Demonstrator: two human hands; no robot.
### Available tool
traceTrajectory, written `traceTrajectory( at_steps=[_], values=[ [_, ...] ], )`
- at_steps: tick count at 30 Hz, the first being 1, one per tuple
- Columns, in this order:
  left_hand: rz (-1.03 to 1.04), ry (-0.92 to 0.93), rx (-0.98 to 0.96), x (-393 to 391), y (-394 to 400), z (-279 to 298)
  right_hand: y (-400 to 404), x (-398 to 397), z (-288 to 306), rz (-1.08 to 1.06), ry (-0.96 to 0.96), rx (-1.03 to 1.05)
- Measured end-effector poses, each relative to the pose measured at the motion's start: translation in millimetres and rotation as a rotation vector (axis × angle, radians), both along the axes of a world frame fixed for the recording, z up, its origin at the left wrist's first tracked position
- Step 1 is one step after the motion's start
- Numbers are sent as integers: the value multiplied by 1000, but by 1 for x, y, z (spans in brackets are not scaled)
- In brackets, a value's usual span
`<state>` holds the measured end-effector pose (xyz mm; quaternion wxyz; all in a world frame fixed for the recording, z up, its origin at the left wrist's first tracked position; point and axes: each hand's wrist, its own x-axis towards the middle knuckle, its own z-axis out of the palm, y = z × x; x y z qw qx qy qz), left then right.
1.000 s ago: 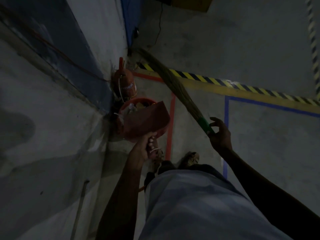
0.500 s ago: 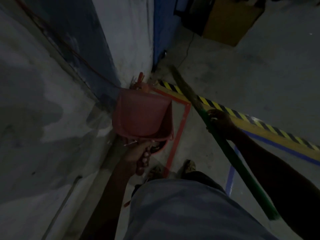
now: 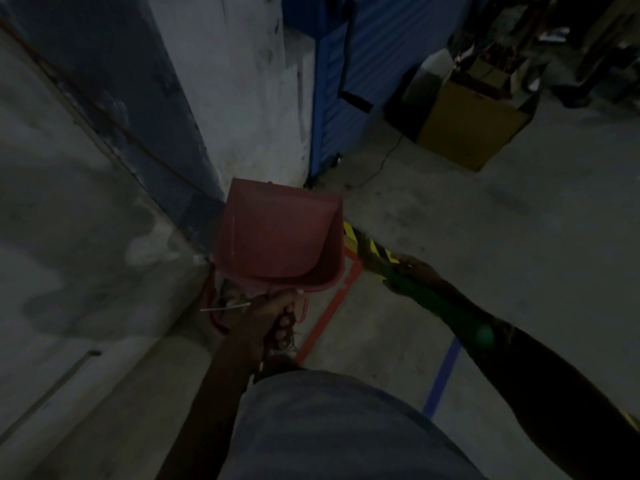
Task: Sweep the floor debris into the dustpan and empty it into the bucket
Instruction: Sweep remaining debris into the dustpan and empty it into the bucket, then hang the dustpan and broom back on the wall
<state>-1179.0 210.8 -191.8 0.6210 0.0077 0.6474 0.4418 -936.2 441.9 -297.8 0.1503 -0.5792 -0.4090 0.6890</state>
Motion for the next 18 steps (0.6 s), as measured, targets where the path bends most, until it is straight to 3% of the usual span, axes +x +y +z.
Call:
traceTrajectory(
  at_steps=[4, 6, 9, 15, 18],
  values=[
    [25, -21, 15, 28, 8, 11, 11, 32, -28, 335, -349, 438],
    [3, 11, 22, 33, 15, 16, 9, 29, -35, 314, -417, 483],
    [-17, 64, 45, 34, 27, 21, 1, 8, -9, 292, -311, 598],
    [50, 41, 46, 26, 58, 17, -7, -15, 4, -22, 162, 217],
    [106, 35, 70, 23, 87, 9, 14, -22, 7, 57, 90, 322]
  ],
)
